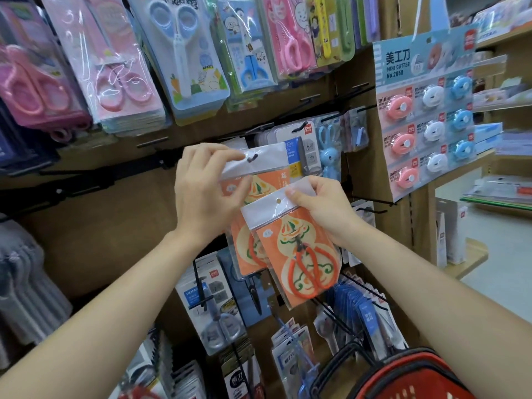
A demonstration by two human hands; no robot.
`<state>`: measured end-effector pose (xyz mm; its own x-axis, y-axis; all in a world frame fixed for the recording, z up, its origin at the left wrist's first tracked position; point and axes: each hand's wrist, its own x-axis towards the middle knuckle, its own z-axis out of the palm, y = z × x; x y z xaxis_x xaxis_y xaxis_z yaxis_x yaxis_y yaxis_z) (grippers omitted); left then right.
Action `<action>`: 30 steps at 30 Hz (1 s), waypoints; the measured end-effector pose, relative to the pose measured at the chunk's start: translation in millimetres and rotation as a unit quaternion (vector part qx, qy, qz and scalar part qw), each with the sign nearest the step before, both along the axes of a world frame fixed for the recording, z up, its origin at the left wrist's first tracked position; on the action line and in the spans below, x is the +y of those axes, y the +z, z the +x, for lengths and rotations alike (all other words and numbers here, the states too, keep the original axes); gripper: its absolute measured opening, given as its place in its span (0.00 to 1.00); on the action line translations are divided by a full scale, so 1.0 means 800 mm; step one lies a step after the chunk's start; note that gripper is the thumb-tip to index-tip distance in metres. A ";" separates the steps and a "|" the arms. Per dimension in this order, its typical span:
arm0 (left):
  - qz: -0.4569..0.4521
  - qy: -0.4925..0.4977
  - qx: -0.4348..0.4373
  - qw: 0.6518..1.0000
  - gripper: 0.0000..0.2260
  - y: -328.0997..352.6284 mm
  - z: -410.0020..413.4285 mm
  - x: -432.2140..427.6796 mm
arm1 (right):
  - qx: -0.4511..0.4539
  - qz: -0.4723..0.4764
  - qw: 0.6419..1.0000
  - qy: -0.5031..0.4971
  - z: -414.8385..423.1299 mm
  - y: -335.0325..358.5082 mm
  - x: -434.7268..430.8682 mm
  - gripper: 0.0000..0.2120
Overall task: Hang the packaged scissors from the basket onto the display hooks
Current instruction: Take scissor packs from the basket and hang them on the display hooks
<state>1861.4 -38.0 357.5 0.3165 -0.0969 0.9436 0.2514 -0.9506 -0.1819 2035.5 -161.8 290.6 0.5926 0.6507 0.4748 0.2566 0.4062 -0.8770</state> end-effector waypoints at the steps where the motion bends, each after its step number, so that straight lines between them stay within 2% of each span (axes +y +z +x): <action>1: 0.000 0.021 0.022 1.000 0.16 -0.004 0.002 0.002 | -0.002 0.003 1.000 -0.001 -0.001 -0.001 -0.001 0.04; 3: -0.021 0.039 0.042 0.998 0.18 -0.007 0.007 0.007 | -0.008 0.007 1.000 -0.008 -0.003 -0.003 0.000 0.04; 9: -0.042 0.061 0.053 0.996 0.15 0.003 0.017 0.032 | -0.024 0.009 0.999 -0.044 -0.002 -0.009 0.003 0.06; 15: -0.095 0.144 0.061 0.983 0.15 0.013 0.039 0.080 | 0.024 0.013 0.998 -0.054 0.008 -0.010 0.001 0.05; 21: -0.194 0.199 0.100 0.955 0.23 0.008 0.047 0.112 | 0.017 0.023 0.998 -0.057 0.012 0.001 -0.013 0.04; 23: -0.231 0.180 0.109 0.950 0.26 0.005 0.045 0.109 | 0.004 0.033 0.998 -0.057 0.009 0.010 -0.019 0.05; 26: -0.232 0.129 0.092 0.960 0.27 -0.003 0.037 0.089 | -0.036 0.060 0.996 -0.054 0.003 0.025 -0.028 0.04; 28: -0.237 0.042 0.059 0.969 0.21 -0.013 0.026 0.071 | -0.067 0.073 0.993 -0.062 -0.003 0.034 -0.029 0.05; 30: -0.274 -0.086 0.030 0.958 0.16 -0.021 0.013 0.048 | -0.097 0.086 0.989 -0.074 -0.008 0.041 -0.025 0.04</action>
